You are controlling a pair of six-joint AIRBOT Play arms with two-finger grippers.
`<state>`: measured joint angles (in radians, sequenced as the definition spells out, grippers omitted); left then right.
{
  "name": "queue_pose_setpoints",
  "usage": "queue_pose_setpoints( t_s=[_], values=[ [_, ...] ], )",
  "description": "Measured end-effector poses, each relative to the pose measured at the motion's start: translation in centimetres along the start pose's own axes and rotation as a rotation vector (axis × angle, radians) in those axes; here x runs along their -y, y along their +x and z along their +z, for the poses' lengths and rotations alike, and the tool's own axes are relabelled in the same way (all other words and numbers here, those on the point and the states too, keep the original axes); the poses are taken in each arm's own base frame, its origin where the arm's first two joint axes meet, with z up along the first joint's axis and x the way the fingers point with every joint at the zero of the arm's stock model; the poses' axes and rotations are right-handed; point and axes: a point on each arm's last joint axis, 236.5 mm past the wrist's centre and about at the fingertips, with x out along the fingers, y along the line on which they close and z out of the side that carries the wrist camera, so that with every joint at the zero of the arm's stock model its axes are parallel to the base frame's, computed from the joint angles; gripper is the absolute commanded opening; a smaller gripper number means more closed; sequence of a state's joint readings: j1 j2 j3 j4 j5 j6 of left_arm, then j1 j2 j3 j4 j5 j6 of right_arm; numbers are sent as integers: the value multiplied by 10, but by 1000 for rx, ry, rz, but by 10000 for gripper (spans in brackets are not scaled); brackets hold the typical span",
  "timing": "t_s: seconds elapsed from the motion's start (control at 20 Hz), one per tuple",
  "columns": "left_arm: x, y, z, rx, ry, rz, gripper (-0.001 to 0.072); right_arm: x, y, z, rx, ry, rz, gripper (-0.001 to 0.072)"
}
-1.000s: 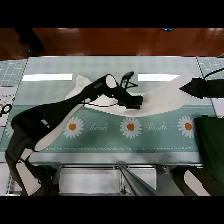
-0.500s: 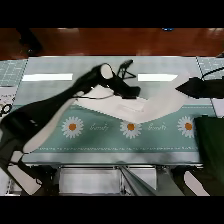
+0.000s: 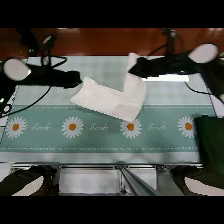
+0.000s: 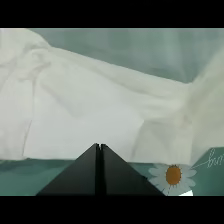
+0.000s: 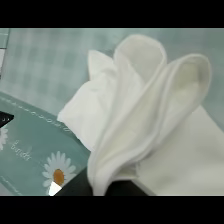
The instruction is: Fold the shirts.
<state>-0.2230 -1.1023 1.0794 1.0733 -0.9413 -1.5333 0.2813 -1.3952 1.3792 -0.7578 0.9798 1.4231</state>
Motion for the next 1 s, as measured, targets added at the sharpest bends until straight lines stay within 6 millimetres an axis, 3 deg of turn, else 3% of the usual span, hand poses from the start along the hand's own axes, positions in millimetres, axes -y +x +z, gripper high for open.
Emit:
queue_pose_setpoints(
  t_s=[0.1, 0.25, 0.45, 0.65, 0.7, 0.75, 0.8, 1.0],
  values=[
    [-10, -17, -14, 32, -16, 17, 17, -17, 47, -1, -51, -2, 52, 24],
    [-19, -27, -29, 49, -31, 31, 17, -33, 110, -11, -122, 18, 116, 24],
    [-22, -27, -37, 59, -56, 25, 17, -43, 164, -28, -191, 50, 162, 24],
    [-23, -25, -40, 60, -67, 22, 17, -45, 193, -43, -233, 75, 177, 26],
    [-23, -25, -40, 60, -70, 22, 17, -44, 198, -46, -240, 79, 177, 104],
    [-24, -24, -39, 64, -73, 21, 17, -44, 203, -47, -239, 87, 180, 375],
    [-25, -22, -40, 63, -76, 23, 17, -46, 206, -47, -232, 92, 190, 413],
    [-33, -8, -45, 26, -97, 33, 17, -57, 211, -40, -195, 94, 248, 412]
  ],
)
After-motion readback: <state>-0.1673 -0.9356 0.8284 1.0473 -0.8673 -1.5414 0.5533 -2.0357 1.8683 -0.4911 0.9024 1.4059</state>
